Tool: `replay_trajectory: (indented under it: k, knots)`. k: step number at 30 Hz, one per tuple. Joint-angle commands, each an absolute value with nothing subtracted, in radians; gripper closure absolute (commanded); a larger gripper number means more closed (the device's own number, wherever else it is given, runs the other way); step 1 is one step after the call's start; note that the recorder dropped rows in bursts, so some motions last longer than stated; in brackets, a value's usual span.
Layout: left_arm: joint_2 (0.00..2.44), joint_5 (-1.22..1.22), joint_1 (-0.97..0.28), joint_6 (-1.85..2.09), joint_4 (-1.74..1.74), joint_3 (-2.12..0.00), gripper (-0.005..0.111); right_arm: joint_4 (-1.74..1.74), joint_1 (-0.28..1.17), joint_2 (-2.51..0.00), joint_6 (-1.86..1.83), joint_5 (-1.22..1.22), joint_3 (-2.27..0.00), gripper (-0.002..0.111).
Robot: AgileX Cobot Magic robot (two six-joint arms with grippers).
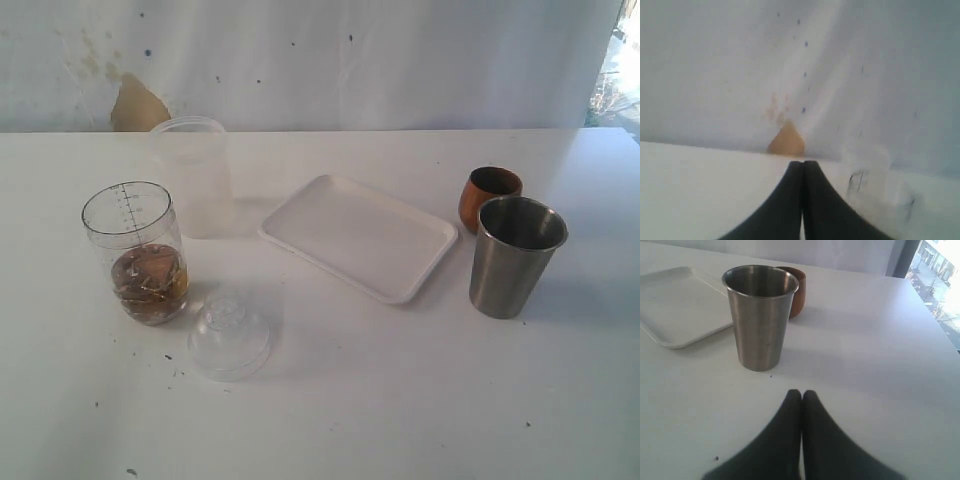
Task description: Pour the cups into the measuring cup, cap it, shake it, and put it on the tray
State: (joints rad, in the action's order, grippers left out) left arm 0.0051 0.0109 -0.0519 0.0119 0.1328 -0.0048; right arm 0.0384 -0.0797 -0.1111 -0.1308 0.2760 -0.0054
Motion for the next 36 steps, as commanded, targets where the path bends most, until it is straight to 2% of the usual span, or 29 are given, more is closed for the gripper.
replay_trajectory:
  k: [1,3,5,8,13,16,20,25,33,36]
  knots:
    - [0.000,0.274,-0.052,-0.299,0.272,0.000,0.107,0.032,-0.084,-0.107,-0.133,0.269,0.000,0.108]
    - [0.000,0.290,-0.052,-0.395,0.254,0.000,0.107,0.032,-0.084,-0.107,-0.133,0.269,0.000,0.108]
    - [0.018,0.096,-0.052,-0.395,0.195,-0.106,0.107,0.032,-0.084,-0.107,-0.133,0.269,0.000,0.108]
    - [0.184,-0.244,-0.052,-0.275,0.096,-0.373,0.107,0.032,-0.084,-0.107,-0.133,0.269,0.000,0.108]
    - [0.568,-0.793,-0.052,0.210,0.266,-0.896,0.107,0.032,-0.084,-0.107,-0.131,0.267,0.000,0.108]
    - [0.697,-0.979,-0.052,0.321,0.308,-1.017,0.107,0.032,-0.084,-0.107,-0.131,0.267,0.000,0.108]
    - [0.869,-1.163,-0.052,0.378,0.455,-1.068,0.107,0.032,-0.084,-0.107,-0.131,0.267,0.000,0.108]
    - [1.008,-1.144,-0.155,0.450,0.496,-1.007,0.107,0.032,-0.084,-0.107,-0.131,0.267,0.000,0.108]
    - [1.179,-0.767,-0.555,0.192,0.281,-0.874,0.107,0.032,-0.084,-0.107,-0.131,0.267,0.000,0.108]
    - [1.283,-0.655,-0.630,0.073,0.243,-0.885,0.101,0.032,-0.084,-0.107,-0.131,0.267,0.000,0.108]
